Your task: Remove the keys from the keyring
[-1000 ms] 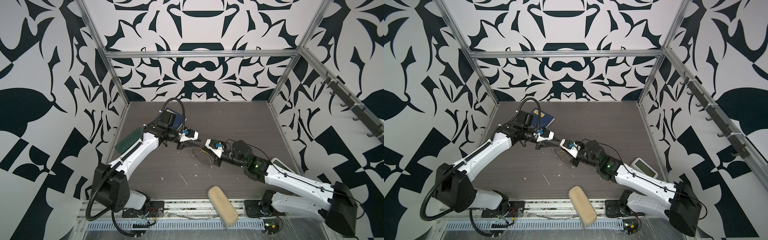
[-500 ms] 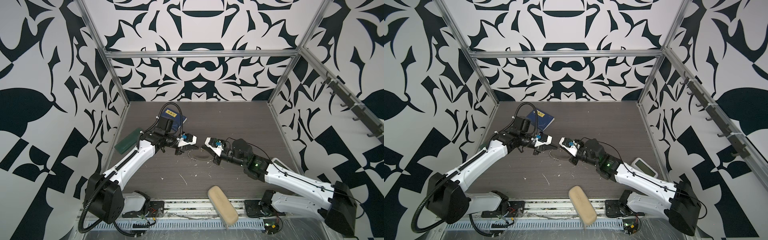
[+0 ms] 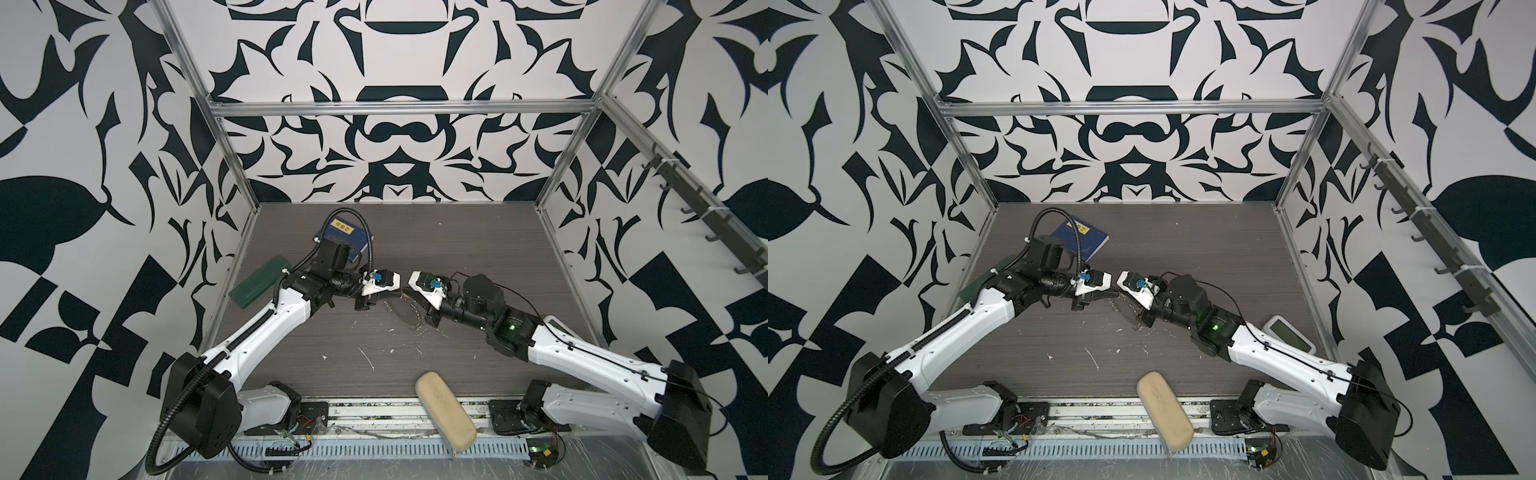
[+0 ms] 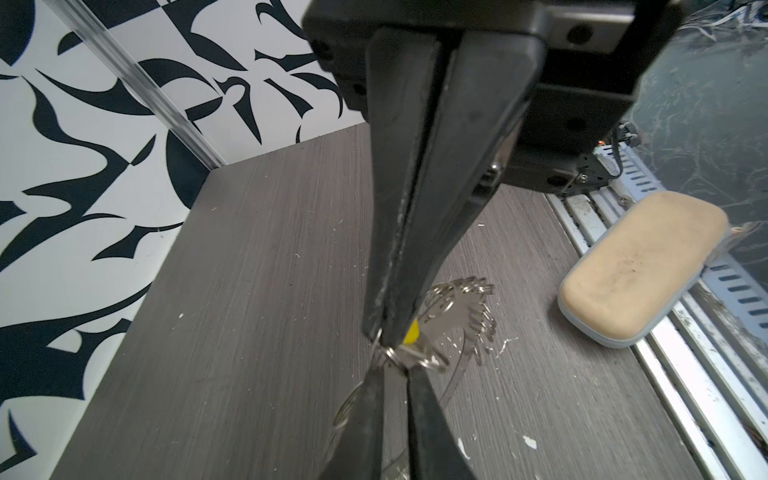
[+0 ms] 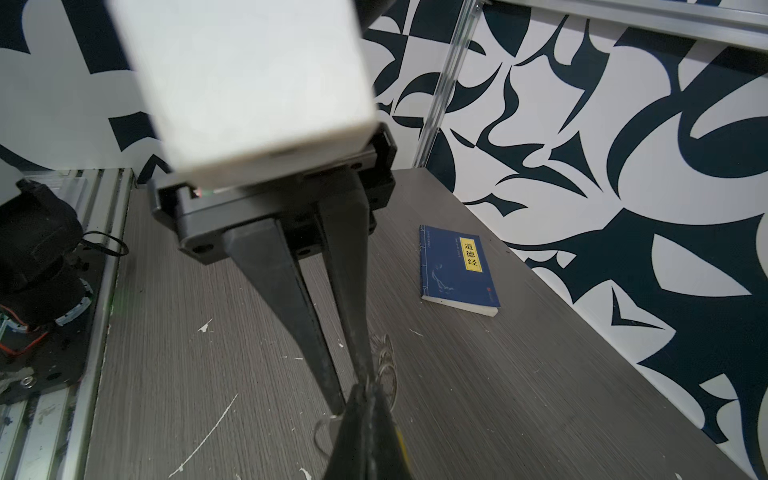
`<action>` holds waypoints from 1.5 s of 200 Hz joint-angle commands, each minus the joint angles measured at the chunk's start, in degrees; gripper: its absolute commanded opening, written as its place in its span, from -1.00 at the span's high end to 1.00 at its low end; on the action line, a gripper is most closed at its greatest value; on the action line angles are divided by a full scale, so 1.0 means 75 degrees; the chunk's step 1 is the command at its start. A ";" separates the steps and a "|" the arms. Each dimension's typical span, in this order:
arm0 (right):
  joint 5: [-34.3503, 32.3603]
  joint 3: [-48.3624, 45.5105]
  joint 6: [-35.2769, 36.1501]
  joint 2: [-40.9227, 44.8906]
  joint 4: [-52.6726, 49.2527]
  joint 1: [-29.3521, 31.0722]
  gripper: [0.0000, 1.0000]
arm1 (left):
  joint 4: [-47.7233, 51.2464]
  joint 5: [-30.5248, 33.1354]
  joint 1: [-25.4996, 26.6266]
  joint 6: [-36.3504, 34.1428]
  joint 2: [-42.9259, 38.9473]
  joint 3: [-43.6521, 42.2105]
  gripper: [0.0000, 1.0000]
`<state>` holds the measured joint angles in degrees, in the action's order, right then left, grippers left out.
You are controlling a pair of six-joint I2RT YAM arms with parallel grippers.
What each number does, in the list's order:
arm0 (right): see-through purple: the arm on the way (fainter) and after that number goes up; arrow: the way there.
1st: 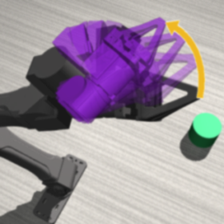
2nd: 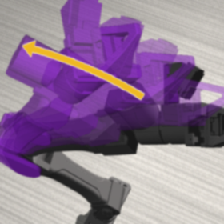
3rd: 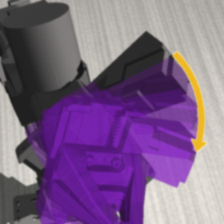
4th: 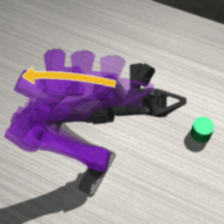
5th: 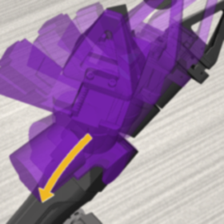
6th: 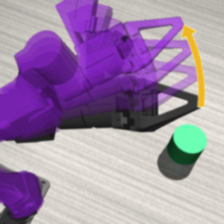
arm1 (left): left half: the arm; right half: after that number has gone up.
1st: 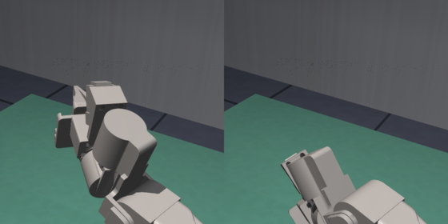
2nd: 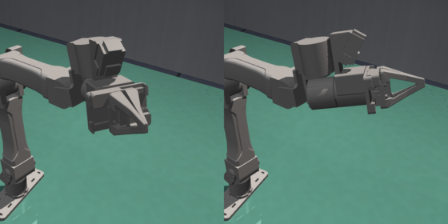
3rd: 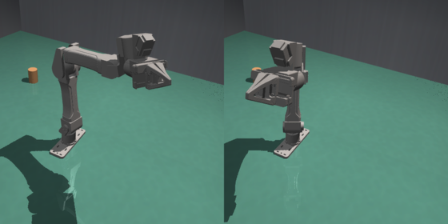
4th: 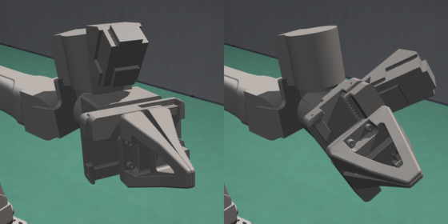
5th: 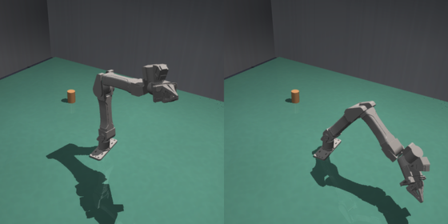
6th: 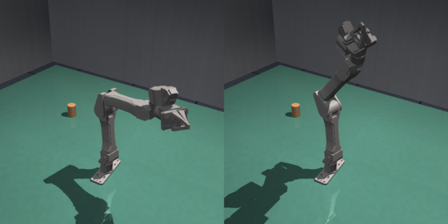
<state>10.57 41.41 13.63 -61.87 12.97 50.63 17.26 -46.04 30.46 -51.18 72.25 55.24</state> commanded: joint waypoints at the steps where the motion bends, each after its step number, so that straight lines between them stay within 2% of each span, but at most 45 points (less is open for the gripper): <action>1: 0.0021 0.0426 -0.0094 0.0071 0.0344 0.0008 1.00 | -0.0529 0.0065 0.0035 0.0359 -0.0164 -0.0216 0.68; 55: 0.0057 0.0478 -0.0163 0.0045 0.0356 0.0000 1.00 | -0.1075 -0.0008 0.0158 0.0717 -0.0106 -0.0338 0.62; 93: 0.0050 0.0464 -0.0189 0.0057 0.0357 0.0010 1.00 | -0.1737 0.0183 0.0237 0.1388 -0.0094 -0.0510 0.60; 169: -0.0088 0.0497 -0.0113 0.0130 0.0299 0.0010 1.00 | -0.3052 0.1502 0.0484 0.2359 -0.0301 -0.0955 0.62; 263: -0.0201 0.0573 -0.0199 0.0209 0.0276 -0.0223 1.00 | -0.3648 0.1778 0.0799 0.2976 -0.0415 -0.1177 0.33; 282: -0.0137 0.0518 -0.0313 0.0256 0.0375 -0.0270 1.00 | -0.3859 0.1892 0.0850 0.3182 -0.0434 -0.1291 0.36; 300: -0.0104 0.0514 -0.0326 0.0290 0.0358 -0.0279 1.00 | -0.4016 0.2091 0.0861 0.3347 -0.0465 -0.1342 0.53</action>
<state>7.88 43.00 12.34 -61.54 11.84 48.53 -9.04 -31.92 36.47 -28.64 70.19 46.26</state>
